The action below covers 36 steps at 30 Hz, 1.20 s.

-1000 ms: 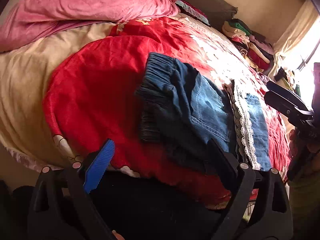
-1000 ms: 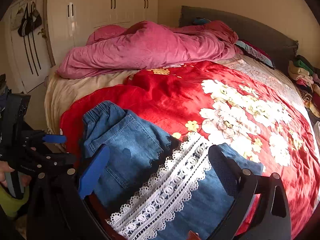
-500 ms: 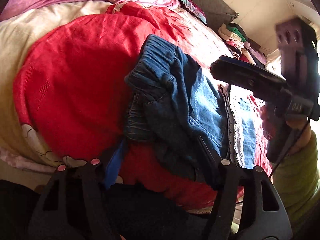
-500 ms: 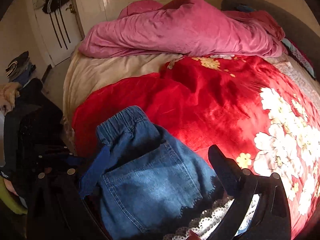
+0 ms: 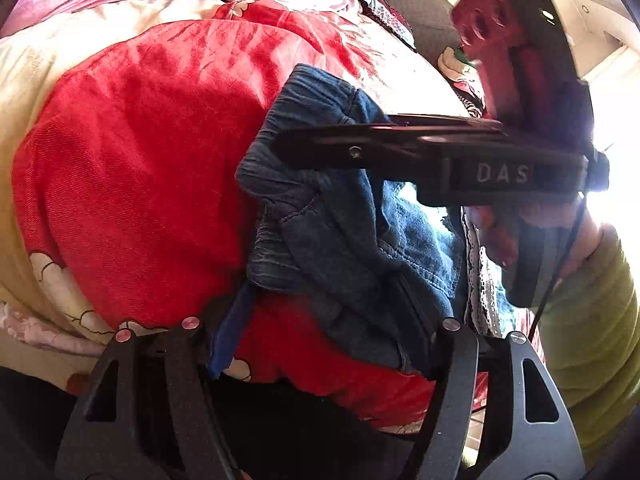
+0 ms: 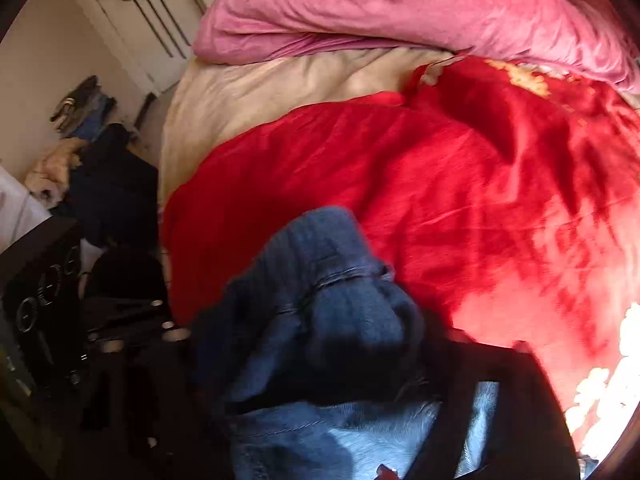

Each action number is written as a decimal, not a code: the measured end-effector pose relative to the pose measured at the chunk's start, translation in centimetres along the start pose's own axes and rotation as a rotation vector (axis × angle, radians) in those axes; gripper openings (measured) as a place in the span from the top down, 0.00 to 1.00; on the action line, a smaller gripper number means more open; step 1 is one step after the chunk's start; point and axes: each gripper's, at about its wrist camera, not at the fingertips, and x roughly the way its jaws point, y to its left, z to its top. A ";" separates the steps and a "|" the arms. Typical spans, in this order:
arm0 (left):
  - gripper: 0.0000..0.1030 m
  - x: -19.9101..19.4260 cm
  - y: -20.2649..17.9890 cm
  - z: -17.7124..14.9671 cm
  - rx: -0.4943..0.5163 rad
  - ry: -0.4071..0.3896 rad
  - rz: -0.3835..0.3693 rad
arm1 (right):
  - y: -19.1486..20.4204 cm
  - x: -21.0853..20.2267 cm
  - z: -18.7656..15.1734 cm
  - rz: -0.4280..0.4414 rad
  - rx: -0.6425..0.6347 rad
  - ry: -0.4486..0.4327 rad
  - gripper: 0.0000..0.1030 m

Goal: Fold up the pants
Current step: 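Grasp the elastic cuff end with the right gripper and lift it, then fold the cuff end over the pants and open the right gripper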

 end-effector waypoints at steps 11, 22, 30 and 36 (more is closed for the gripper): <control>0.30 -0.1 -4.6 1.0 0.074 0.010 -0.095 | -0.8 -11.1 -5.3 0.092 0.047 -0.282 0.61; 0.31 1.0 -12.9 1.3 0.203 0.063 -0.205 | -3.5 -18.8 -12.2 0.019 0.114 -0.415 0.59; 0.31 3.0 -18.0 -1.2 0.354 0.130 -0.217 | -6.5 -22.2 -19.3 -0.044 0.307 -0.536 0.32; 0.30 5.1 -19.6 -4.0 0.456 0.215 -0.168 | -7.1 -21.8 -23.8 -0.131 0.433 -0.515 0.30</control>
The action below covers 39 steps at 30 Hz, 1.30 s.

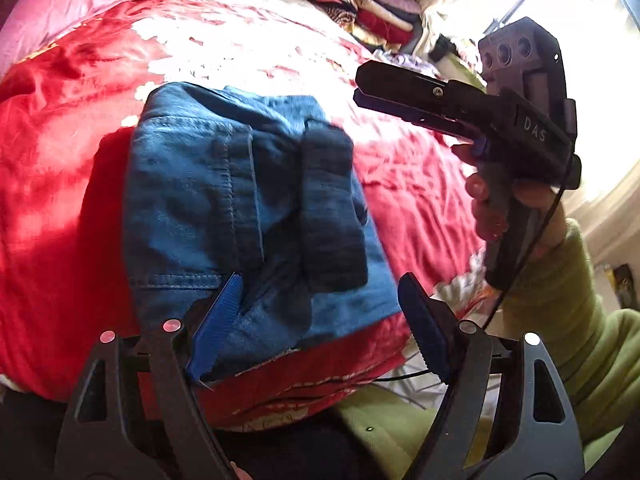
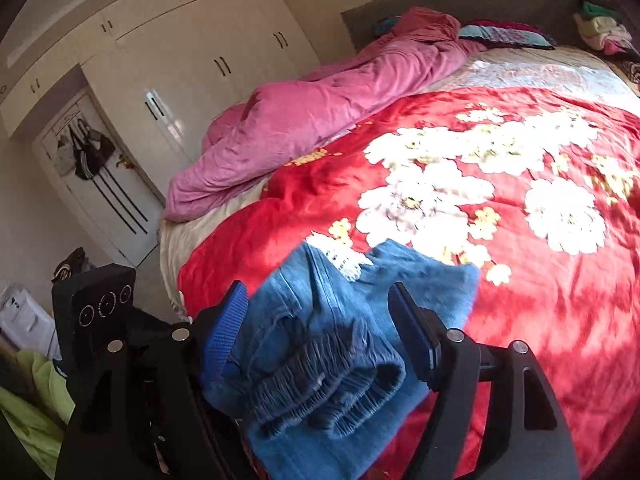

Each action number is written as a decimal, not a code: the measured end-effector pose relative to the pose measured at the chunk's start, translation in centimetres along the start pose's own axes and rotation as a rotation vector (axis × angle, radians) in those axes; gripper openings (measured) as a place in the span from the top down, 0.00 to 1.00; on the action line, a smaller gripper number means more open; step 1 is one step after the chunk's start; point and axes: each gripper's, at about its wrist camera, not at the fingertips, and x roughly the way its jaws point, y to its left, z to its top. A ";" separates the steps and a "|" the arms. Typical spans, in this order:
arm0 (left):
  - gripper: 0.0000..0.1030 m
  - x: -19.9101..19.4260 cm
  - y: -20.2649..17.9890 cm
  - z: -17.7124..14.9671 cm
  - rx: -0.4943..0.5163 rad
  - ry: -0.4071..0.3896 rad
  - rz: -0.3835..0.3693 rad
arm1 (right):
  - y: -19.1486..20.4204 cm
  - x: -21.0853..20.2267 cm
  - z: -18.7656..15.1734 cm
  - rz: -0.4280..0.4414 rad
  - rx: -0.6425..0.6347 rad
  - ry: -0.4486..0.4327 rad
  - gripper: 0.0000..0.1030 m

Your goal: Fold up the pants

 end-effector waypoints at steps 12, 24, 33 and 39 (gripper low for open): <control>0.29 0.1 -0.1 -0.8 0.002 -0.003 0.016 | -2.0 3.5 -3.2 -0.252 0.017 0.137 0.31; 0.22 -2.2 0.0 -0.2 0.004 -0.064 0.068 | 1.9 -2.2 -2.4 -0.299 -0.079 -0.035 0.17; 0.17 -3.6 0.8 0.2 -0.015 -0.101 0.105 | 3.8 -5.5 -4.1 -0.343 -0.131 -0.092 0.17; 0.15 -4.1 1.4 0.3 -0.021 -0.114 0.127 | 5.1 -6.8 -5.3 -0.353 -0.173 -0.105 0.12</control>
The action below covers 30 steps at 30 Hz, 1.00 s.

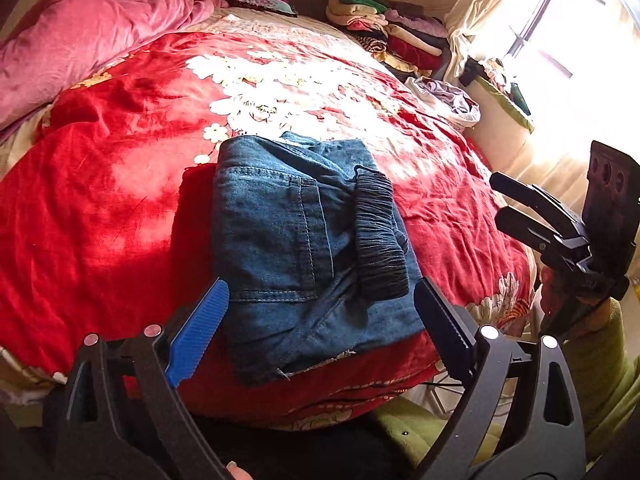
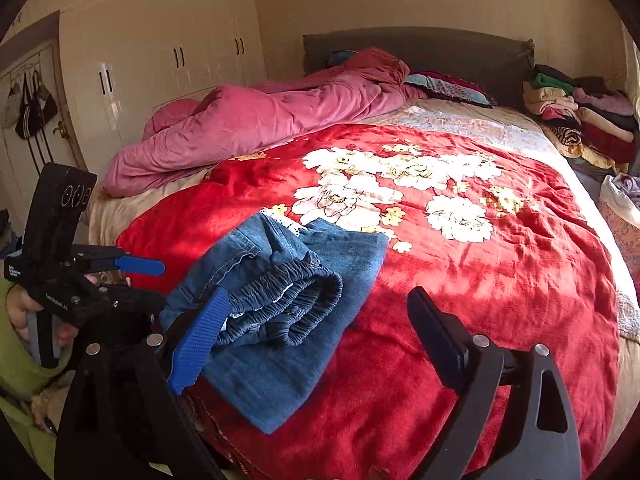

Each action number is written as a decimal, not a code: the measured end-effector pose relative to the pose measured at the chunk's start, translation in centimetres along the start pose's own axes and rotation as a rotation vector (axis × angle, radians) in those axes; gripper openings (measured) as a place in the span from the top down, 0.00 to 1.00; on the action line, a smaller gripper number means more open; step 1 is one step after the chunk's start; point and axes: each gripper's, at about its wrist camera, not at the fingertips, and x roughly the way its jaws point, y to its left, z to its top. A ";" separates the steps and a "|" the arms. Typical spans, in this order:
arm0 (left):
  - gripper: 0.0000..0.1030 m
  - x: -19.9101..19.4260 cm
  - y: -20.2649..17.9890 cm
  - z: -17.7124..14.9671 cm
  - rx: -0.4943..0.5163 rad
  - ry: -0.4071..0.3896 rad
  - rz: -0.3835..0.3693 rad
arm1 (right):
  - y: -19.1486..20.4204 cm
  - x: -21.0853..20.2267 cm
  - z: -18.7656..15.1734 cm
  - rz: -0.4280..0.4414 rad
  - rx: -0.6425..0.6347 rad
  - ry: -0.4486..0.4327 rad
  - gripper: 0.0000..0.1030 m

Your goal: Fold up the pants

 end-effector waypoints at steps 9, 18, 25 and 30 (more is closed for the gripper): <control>0.12 -0.5 2.2 0.5 -0.049 -0.023 0.029 | 3.2 -0.4 -1.3 0.085 -0.066 0.005 0.12; 0.34 -1.2 6.2 2.3 -0.136 -0.071 0.068 | 9.7 2.1 -2.7 0.208 -0.271 0.044 0.13; 0.59 1.9 3.6 4.5 -0.009 0.007 0.026 | 13.6 5.7 -3.1 0.235 -0.421 0.105 0.44; 0.60 5.6 3.7 5.3 0.014 0.086 0.052 | 14.5 7.7 -2.9 0.179 -0.517 0.131 0.50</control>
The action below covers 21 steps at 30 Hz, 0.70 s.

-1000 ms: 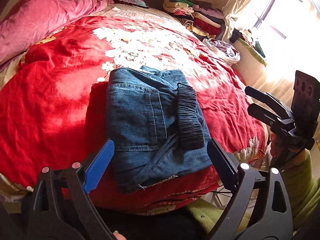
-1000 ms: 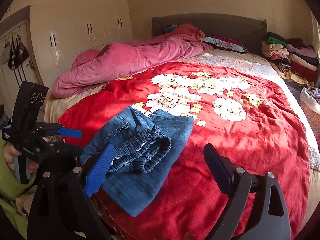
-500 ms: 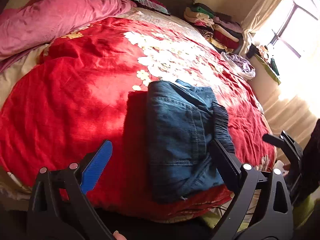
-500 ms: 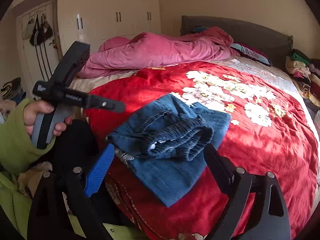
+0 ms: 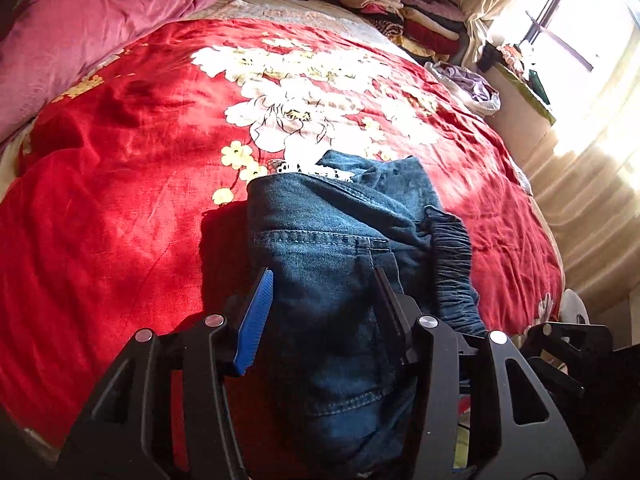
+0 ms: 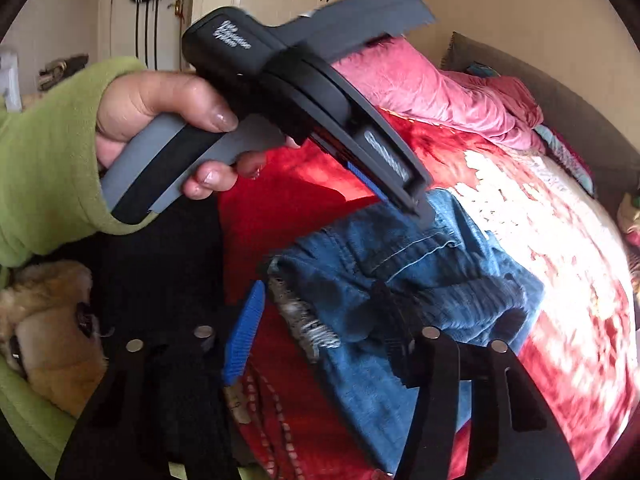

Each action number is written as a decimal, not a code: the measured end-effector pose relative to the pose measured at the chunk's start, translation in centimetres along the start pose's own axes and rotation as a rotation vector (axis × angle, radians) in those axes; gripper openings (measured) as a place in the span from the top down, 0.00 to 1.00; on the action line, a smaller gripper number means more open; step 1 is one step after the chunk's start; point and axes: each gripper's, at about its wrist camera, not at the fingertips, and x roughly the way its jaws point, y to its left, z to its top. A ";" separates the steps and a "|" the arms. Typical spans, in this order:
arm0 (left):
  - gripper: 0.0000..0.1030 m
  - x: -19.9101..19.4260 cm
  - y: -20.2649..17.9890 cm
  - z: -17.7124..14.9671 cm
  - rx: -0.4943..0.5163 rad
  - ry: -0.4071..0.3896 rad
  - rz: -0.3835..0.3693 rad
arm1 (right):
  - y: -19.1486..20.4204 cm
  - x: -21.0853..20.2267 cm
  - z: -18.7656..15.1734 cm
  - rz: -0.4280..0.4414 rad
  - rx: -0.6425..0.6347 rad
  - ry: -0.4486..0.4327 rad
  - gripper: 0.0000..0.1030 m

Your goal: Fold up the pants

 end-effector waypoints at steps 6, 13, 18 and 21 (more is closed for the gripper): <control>0.58 1.9 0.9 0.6 -0.028 0.021 0.006 | -0.3 3.3 0.3 -0.037 -0.062 0.075 0.65; 0.55 2.1 1.3 0.6 -0.038 0.018 -0.005 | 0.6 1.3 -0.5 0.096 -0.060 0.087 0.93; 0.54 2.0 1.1 0.5 -0.035 0.010 0.001 | 0.3 3.1 -2.7 0.071 0.006 0.124 0.90; 0.53 1.8 1.0 0.5 -0.037 0.006 0.006 | 0.4 3.0 -2.8 0.075 0.021 0.109 0.83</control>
